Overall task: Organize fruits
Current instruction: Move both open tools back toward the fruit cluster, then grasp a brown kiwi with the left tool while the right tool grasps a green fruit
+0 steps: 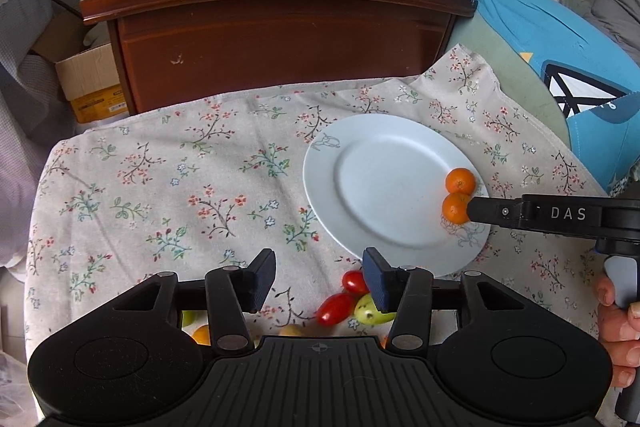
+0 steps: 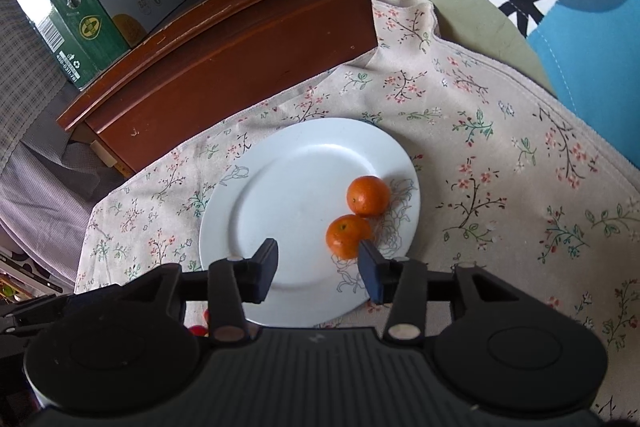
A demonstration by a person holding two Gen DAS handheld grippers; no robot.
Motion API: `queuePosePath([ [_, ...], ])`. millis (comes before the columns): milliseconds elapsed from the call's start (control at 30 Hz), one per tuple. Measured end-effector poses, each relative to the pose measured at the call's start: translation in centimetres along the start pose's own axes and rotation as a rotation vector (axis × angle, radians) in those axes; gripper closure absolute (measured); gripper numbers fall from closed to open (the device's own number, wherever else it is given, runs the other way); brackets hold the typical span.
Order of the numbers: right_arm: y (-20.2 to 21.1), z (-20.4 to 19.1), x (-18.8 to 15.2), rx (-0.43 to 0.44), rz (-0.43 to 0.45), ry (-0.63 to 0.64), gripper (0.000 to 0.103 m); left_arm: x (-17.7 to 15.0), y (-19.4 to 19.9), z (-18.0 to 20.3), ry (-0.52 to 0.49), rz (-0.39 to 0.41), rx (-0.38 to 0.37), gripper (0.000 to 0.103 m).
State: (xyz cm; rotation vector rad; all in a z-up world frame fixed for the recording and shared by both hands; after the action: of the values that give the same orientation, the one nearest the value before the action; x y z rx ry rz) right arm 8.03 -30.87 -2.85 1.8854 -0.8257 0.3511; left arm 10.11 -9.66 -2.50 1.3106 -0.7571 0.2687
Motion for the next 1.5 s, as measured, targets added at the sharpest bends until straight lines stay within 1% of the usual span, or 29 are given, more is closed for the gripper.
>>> queuePosePath([
  [233, 0.6, -1.6, -1.6, 0.029, -0.023, 0.038, 0.058, -1.3, 2.0, -2.5, 0.025, -0.004, 0.024, 0.056],
  [400, 1.0, -2.9, -3.0, 0.045, -0.042, 0.076, 0.058, -2.0, 2.8, -4.4, 0.046, -0.011, 0.027, 0.056],
  [533, 1.3, -3.8, -4.6, 0.068, -0.072, 0.074, 0.058, -2.5, 3.1, -6.0, 0.048, -0.018, 0.040, 0.056],
  [633, 1.5, -4.6, -6.0, 0.090, -0.094, 0.089, 0.058, -3.1, 3.4, -7.2, 0.037, -0.019, 0.052, 0.056],
  [800, 2.1, -5.9, -8.2, 0.094, -0.108, 0.147, 0.058, -4.5, 3.5, -8.6, 0.005, -0.022, 0.078, 0.056],
  [933, 2.1, -6.7, -10.1, 0.119, -0.145, 0.171, 0.058, -5.6, 3.1, -9.6, -0.035, -0.020, 0.106, 0.056],
  [1100, 1.3, -7.2, -12.3, 0.120, -0.195, 0.207, 0.058, -6.5, 2.0, -10.9, -0.044, -0.032, 0.115, 0.056],
  [1267, 0.4, -7.3, -12.7, 0.111, -0.204, 0.220, 0.058, -7.0, 1.1, -11.3, -0.050, -0.044, 0.117, 0.056],
  [1500, -0.4, -7.6, -12.1, 0.085, -0.173, 0.248, 0.058, -7.2, -0.2, -11.3, -0.048, -0.057, 0.123, 0.056],
])
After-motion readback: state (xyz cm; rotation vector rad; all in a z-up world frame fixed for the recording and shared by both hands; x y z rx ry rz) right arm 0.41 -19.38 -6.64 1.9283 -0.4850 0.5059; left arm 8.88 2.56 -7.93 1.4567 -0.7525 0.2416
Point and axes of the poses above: each gripper's, at about its wrist camera, not at the fingertips, and y roughly against the way its jaws point, z to its right, x to its top, the point moved 8 cm from there along -y, roughly the way its jaws point, and after that the axes turned 5 degrees about x, right-handed, at the moved point
